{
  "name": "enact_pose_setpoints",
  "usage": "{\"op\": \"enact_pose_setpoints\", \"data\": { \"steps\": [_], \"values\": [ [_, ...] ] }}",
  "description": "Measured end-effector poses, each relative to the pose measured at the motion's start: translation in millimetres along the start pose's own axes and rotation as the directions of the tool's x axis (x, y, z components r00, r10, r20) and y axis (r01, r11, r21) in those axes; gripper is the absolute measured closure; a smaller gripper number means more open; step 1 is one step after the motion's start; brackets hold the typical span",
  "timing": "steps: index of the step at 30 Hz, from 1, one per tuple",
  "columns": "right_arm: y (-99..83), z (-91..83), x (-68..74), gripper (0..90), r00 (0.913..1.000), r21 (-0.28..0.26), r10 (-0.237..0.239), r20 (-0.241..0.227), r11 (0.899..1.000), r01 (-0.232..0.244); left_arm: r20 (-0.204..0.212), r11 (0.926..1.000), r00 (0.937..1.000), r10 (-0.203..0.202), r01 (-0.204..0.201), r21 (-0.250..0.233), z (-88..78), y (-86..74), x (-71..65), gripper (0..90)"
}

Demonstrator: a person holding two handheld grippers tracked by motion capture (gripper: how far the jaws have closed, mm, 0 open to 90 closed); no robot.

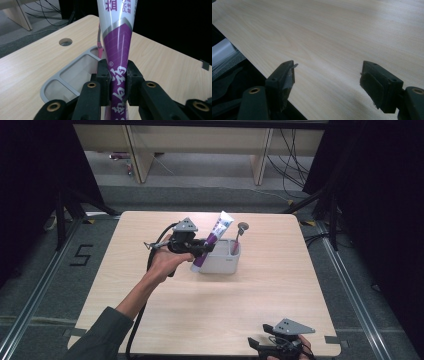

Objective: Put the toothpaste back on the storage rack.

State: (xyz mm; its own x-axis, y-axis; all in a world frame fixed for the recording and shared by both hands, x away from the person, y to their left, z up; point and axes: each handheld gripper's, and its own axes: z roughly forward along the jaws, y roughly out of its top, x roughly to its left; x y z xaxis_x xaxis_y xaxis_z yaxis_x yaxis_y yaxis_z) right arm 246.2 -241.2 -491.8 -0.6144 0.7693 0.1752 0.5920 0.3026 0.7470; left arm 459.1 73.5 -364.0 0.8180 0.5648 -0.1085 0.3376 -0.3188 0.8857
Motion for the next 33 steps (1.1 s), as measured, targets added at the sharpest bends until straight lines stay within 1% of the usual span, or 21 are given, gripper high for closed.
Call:
{"op": "enact_pose_setpoints", "data": {
  "steps": [3, 5, 6, 7, 9, 11, 12, 15, 17, 18, 19, 20, 21, 22, 26, 27, 28, 29, 30, 32, 33],
  "values": [
    [-0.2, -0.1, -0.1, 28.0, 1.0000, 0.001, -0.003, -0.002, 1.000, 0.003, -0.012, 0.9998, 0.9999, -0.009, 0.009, -0.016, 3.0, 3.3, 1.3, 76.6],
    [-0.2, -0.3, -0.4, 28.0, 1.0000, 0.000, -0.004, 0.000, 1.000, 0.004, -0.023, 0.9999, 0.9997, -0.004, 0.003, -0.015, 3.7, 4.0, 1.4, 76.6],
    [-0.2, -0.7, -0.5, 28.0, 1.0000, -0.001, 0.000, 0.003, 1.000, 0.000, -0.021, 0.9999, 0.9998, -0.007, 0.007, -0.008, 4.4, 4.9, 1.8, 76.7],
    [-0.5, 0.3, -0.4, 28.0, 1.0000, -0.009, 0.004, -0.006, 1.000, -0.004, -0.032, 0.9998, 0.9995, -0.008, 0.007, -0.016, 6.1, 5.1, 2.2, 76.6],
    [-0.5, 0.2, -0.3, 28.0, 1.0000, -0.009, 0.002, -0.007, 1.000, -0.002, -0.026, 0.9997, 0.9996, -0.013, 0.013, -0.021, 7.1, 4.9, 3.3, 76.7],
    [-0.5, 0.3, -0.6, 28.0, 1.0000, -0.010, 0.000, -0.005, 1.000, -0.001, -0.039, 0.9998, 0.9991, -0.015, 0.014, -0.010, 7.8, 5.3, 4.5, 76.6],
    [-0.4, -0.6, -0.8, 28.0, 1.0000, -0.002, -0.002, 0.002, 1.000, 0.002, -0.041, 0.9996, 0.9990, -0.019, 0.018, -0.022, 9.0, 5.1, 5.2, 76.6],
    [-0.3, -0.4, -0.5, 28.0, 1.0000, -0.002, 0.000, 0.000, 1.000, 0.000, -0.043, 0.9987, 0.9985, -0.034, 0.032, -0.041, 11.6, 6.2, 7.9, 76.7],
    [-0.4, -0.3, -0.3, 28.0, 1.0000, -0.002, 0.002, -0.002, 1.000, -0.002, -0.047, 0.9987, 0.9984, -0.033, 0.031, -0.041, 12.0, 6.7, 8.1, 76.6],
    [-0.9, 1.4, -0.3, 28.0, 0.9998, -0.009, 0.005, -0.021, 1.000, -0.005, -0.043, 0.9987, 0.9987, -0.028, 0.026, -0.044, 12.7, 7.2, 9.0, 76.7],
    [-0.9, 1.4, -0.3, 28.0, 0.9998, -0.009, 0.005, -0.021, 1.000, -0.005, -0.057, 0.9981, 0.9978, -0.033, 0.030, -0.053, 13.5, 7.9, 8.2, 76.7],
    [-0.6, 1.1, -0.1, 28.0, 0.9996, 0.005, 0.012, -0.027, 1.000, -0.012, -0.055, 0.9980, 0.9979, -0.034, 0.031, -0.055, 14.2, 8.9, 8.5, 76.7],
    [-0.5, 1.2, 0.0, 28.0, 0.9997, 0.002, 0.010, -0.021, 1.000, -0.010, -0.054, 0.9980, 0.9981, -0.030, 0.027, -0.057, 14.8, 10.1, 9.1, 76.6],
    [-0.7, 1.5, -0.1, 28.0, 0.9997, -0.010, 0.008, -0.025, 1.000, -0.008, -0.065, 0.9975, 0.9975, -0.030, 0.026, -0.065, 16.7, 12.8, 8.1, 76.7],
    [-0.7, 0.9, -0.4, 28.0, 1.0000, -0.012, 0.001, -0.010, 1.000, -0.002, -0.076, 0.9974, 0.9967, -0.026, 0.021, -0.069, 21.5, 17.9, 6.6, 76.6],
    [-0.7, 0.9, -0.4, 28.0, 1.0000, -0.012, 0.001, -0.010, 1.000, -0.002, -0.076, 0.9974, 0.9967, -0.026, 0.021, -0.069, 21.5, 17.9, 6.6, 76.6],
    [-0.7, 1.5, 0.0, 28.1, 0.9996, -0.010, 0.009, -0.025, 1.000, -0.009, -0.081, 0.9967, 0.9965, -0.020, 0.013, -0.080, 23.4, 18.7, 6.1, 76.6],
    [-0.4, 0.1, 0.4, 28.0, 1.0000, 0.000, 0.000, -0.007, 1.000, 0.000, -0.078, 0.9965, 0.9966, -0.025, 0.019, -0.082, 24.5, 19.6, 6.0, 76.6],
    [-0.4, 0.1, 0.4, 28.0, 1.0000, 0.000, 0.000, -0.007, 1.000, 0.000, -0.075, 0.9952, 0.9967, -0.031, 0.024, -0.095, 26.5, 19.9, 6.1, 76.6],
    [-0.6, 1.3, 0.9, 28.0, 0.9996, 0.001, 0.007, -0.027, 1.000, -0.007, -0.077, 0.9955, 0.9963, -0.038, 0.031, -0.089, 29.6, 21.8, 5.8, 76.6],
    [-0.5, 0.9, 1.0, 28.0, 0.9998, 0.002, -0.002, -0.018, 1.000, 0.002, -0.088, 0.9953, 0.9957, -0.028, 0.020, -0.095, 32.3, 23.7, 5.4, 76.6]
  ]
}}
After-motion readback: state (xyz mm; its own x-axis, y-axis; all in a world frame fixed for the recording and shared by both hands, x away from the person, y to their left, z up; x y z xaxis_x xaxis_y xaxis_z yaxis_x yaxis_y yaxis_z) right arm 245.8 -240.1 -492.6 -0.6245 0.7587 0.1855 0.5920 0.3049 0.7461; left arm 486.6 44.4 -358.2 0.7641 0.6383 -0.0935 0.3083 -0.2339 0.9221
